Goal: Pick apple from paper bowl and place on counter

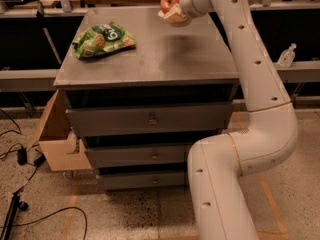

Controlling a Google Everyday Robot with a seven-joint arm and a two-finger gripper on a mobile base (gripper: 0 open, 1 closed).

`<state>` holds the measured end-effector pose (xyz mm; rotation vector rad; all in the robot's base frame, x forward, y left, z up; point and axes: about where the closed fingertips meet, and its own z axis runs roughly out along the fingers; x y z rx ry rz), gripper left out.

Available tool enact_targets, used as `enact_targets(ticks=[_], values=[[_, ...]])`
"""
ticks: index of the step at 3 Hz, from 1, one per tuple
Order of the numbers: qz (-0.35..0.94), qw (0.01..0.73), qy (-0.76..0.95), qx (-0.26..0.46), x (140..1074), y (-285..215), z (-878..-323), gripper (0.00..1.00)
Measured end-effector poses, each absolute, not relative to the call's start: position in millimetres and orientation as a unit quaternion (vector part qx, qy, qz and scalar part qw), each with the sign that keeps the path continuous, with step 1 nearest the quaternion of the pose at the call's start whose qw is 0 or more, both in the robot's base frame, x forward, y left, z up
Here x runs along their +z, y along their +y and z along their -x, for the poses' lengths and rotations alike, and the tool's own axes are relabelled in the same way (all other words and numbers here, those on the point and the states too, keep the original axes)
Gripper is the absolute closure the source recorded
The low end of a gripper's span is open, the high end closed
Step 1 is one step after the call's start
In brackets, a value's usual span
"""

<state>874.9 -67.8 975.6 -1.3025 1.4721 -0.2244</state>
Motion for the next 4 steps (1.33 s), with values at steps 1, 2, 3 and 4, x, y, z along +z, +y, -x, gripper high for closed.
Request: enact_targets(ticks=[1,2,3,4], values=[[0.535,0.569,0.624,0.024,999.3,-55.5,-841.3,1.00],[0.499,0.555,0.649,0.147,1018.6,-61.2,-814.8,1.00],[0.458,0.515,0.673,0.268,1022.9,-70.0,-784.0,1.00],[0.421,0.438,0.703,0.370,985.6,-68.9,-764.2,1.00]])
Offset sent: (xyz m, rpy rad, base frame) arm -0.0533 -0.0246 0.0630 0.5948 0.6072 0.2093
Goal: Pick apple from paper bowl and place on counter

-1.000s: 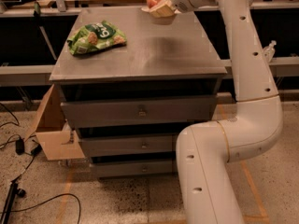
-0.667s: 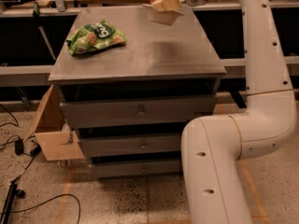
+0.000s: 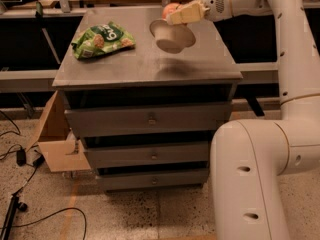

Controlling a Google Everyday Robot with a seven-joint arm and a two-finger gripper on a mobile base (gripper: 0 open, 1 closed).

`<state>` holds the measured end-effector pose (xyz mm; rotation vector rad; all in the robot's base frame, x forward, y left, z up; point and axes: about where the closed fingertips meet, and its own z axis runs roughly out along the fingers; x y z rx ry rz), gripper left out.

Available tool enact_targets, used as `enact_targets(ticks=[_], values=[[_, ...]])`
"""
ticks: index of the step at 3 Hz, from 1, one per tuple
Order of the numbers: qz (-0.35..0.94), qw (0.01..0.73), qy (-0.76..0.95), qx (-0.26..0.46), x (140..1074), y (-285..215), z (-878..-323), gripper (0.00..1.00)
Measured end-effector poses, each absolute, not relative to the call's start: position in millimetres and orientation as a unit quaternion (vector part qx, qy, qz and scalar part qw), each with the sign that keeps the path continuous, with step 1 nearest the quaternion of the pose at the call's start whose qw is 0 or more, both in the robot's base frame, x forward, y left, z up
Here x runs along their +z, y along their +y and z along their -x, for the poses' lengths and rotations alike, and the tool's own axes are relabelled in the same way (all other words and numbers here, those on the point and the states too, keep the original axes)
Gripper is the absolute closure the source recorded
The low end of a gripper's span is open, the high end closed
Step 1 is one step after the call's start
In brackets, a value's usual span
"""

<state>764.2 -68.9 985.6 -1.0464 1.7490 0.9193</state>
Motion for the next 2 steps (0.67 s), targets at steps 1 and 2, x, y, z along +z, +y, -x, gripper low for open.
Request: enact_targets(ticks=[1,2], values=[[0.398,0.388,0.716,0.423,960.1,-58.7,-756.6,1.00],[0.389,0.380,0.721,0.428,951.3,-50.0,-763.4,1.00]])
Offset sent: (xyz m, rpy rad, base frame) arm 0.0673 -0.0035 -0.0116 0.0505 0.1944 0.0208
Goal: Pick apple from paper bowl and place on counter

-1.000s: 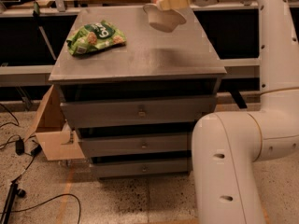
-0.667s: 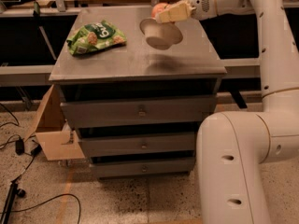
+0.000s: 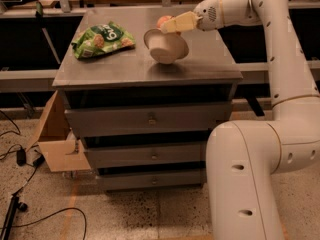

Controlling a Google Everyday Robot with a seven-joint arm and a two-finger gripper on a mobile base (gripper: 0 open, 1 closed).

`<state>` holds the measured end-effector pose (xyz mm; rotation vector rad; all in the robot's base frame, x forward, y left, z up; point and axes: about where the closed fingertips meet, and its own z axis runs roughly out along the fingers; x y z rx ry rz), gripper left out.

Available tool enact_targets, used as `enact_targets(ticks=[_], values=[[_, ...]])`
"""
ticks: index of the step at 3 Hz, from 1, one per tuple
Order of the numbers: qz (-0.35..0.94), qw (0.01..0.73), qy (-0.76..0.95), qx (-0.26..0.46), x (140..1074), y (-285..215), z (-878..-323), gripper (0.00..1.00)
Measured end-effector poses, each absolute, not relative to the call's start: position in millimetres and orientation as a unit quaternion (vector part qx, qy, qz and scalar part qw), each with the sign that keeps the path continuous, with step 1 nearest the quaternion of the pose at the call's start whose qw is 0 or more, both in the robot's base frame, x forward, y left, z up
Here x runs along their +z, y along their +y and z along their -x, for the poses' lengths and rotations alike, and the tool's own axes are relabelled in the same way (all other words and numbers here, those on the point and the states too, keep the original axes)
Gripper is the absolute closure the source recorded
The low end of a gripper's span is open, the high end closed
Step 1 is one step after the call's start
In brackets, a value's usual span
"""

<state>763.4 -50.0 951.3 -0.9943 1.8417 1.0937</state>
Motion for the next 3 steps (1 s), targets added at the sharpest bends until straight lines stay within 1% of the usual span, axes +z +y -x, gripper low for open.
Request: enact_targets(ticks=[2,3], values=[[0.406,0.364,0.737,0.399,917.4,-28.5,-780.6,1.00],[0.414,0.381,0.739,0.370,907.8,-27.1,-796.7,1.00]])
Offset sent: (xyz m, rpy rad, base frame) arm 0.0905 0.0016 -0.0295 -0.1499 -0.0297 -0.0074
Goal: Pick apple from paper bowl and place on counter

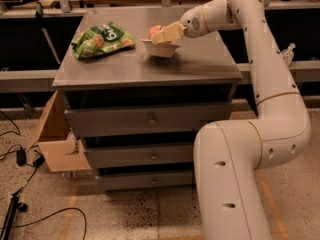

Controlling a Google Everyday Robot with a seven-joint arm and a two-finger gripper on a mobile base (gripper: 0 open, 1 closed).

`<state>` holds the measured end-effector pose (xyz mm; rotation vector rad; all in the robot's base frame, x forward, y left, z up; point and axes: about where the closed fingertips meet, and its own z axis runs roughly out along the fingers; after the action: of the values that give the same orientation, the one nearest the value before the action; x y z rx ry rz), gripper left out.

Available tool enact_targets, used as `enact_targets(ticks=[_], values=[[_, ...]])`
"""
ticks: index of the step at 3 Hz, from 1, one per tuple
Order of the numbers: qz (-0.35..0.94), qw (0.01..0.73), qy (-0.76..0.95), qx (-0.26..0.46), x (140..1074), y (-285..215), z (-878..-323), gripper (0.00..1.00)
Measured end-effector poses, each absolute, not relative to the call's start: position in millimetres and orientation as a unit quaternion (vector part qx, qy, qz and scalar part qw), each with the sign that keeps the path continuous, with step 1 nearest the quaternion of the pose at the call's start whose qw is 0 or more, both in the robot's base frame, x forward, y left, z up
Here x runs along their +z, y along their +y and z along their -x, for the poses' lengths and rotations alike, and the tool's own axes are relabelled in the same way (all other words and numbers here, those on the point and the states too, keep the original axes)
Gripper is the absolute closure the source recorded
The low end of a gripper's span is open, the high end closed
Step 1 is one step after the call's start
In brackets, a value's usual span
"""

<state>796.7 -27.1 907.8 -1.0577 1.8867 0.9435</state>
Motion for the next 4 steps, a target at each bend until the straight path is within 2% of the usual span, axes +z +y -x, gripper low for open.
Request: enact_targets(ticks=[1,2,3,4], values=[[0.424,0.420,0.736,0.319,912.6,-28.3,-819.9,0.83],[0.425,0.455,0.731,0.279,919.1,-29.1,-841.0,0.59],[0.425,0.466,0.728,0.269,921.2,-24.4,-848.7,0.28],[0.425,0.466,0.728,0.268,921.5,-21.8,-849.7,0.05]])
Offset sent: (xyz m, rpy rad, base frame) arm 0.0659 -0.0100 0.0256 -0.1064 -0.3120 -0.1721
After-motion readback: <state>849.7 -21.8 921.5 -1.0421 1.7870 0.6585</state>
